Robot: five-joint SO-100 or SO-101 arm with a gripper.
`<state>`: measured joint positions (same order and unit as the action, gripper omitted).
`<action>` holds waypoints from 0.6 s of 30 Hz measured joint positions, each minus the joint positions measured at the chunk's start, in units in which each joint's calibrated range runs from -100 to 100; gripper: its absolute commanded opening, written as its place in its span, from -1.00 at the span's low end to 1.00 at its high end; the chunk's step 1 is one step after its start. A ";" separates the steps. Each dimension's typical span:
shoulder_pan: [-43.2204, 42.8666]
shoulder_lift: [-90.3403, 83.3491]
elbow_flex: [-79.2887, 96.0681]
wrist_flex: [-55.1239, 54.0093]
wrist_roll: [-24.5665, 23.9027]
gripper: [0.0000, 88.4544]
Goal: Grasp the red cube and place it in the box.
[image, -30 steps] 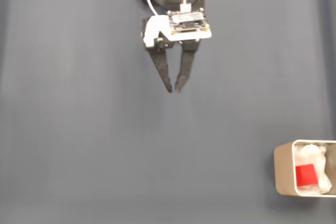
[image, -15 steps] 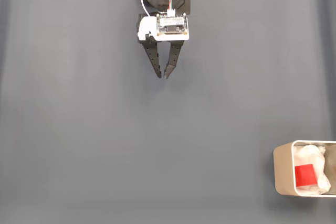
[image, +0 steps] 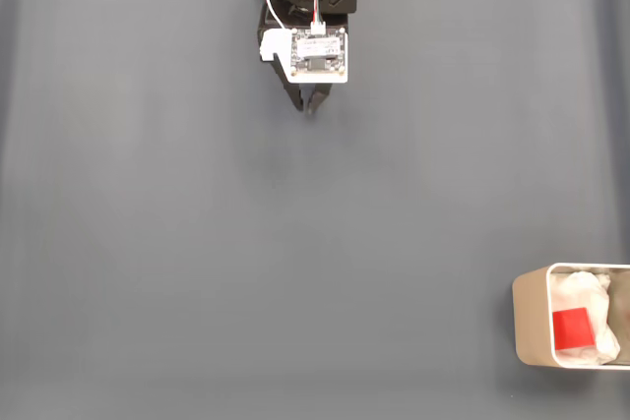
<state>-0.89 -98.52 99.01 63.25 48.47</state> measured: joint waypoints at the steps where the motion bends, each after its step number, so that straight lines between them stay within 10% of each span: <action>1: 0.07 -0.43 0.00 1.19 0.29 -1.00; 18: 1.56 -0.87 0.00 10.34 3.03 -1.00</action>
<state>0.67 -99.39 99.01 73.59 51.50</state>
